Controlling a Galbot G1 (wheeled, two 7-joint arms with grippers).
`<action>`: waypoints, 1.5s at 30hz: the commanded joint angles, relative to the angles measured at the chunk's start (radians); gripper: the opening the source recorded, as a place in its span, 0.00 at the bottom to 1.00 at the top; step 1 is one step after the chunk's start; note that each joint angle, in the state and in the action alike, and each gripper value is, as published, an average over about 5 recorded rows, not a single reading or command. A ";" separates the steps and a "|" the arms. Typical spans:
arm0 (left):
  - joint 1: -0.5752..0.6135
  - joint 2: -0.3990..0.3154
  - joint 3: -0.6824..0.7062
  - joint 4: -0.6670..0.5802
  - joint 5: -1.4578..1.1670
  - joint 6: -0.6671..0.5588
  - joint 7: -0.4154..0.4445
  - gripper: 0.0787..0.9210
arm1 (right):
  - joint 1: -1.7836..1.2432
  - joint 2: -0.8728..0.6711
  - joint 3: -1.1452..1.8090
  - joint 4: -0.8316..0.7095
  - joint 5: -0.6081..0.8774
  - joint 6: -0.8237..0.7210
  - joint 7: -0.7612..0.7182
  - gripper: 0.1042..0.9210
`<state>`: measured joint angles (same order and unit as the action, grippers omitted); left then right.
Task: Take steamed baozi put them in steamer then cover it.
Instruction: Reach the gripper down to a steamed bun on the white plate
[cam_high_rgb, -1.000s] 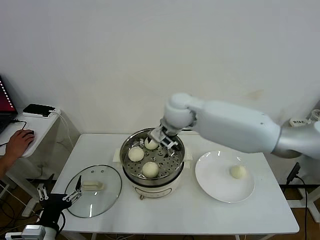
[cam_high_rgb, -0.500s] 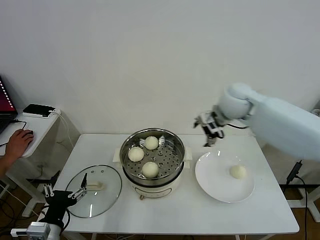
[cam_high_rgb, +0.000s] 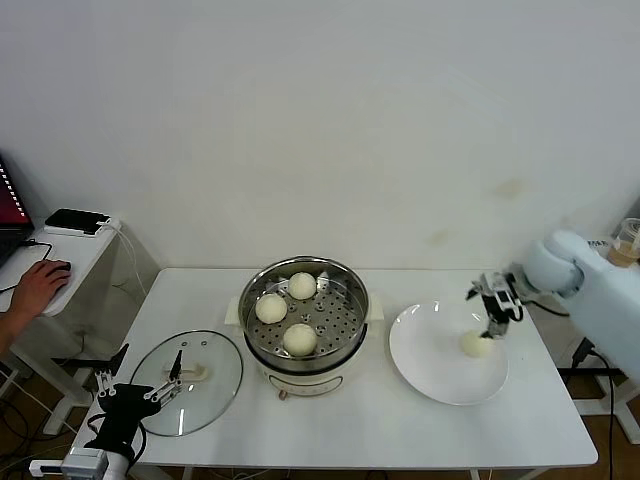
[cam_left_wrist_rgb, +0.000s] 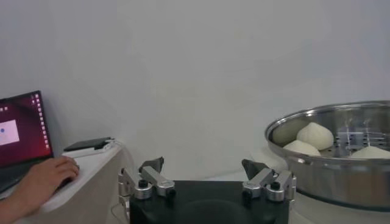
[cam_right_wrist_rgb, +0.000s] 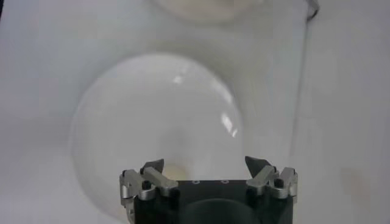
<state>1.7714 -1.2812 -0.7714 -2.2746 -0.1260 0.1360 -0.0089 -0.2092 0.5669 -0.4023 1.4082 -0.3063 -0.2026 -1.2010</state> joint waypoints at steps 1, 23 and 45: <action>0.013 -0.005 0.004 -0.007 0.006 0.000 -0.001 0.88 | -0.213 0.030 0.189 -0.145 -0.125 0.064 -0.002 0.88; 0.019 -0.019 -0.003 -0.008 0.015 -0.001 -0.002 0.88 | -0.113 0.202 0.128 -0.325 -0.159 0.071 0.056 0.88; 0.006 -0.020 -0.003 0.005 0.012 -0.001 -0.002 0.88 | -0.076 0.229 0.086 -0.347 -0.162 0.023 0.050 0.65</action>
<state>1.7775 -1.3006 -0.7753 -2.2696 -0.1139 0.1351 -0.0109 -0.2895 0.7879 -0.3131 1.0735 -0.4658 -0.1760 -1.1503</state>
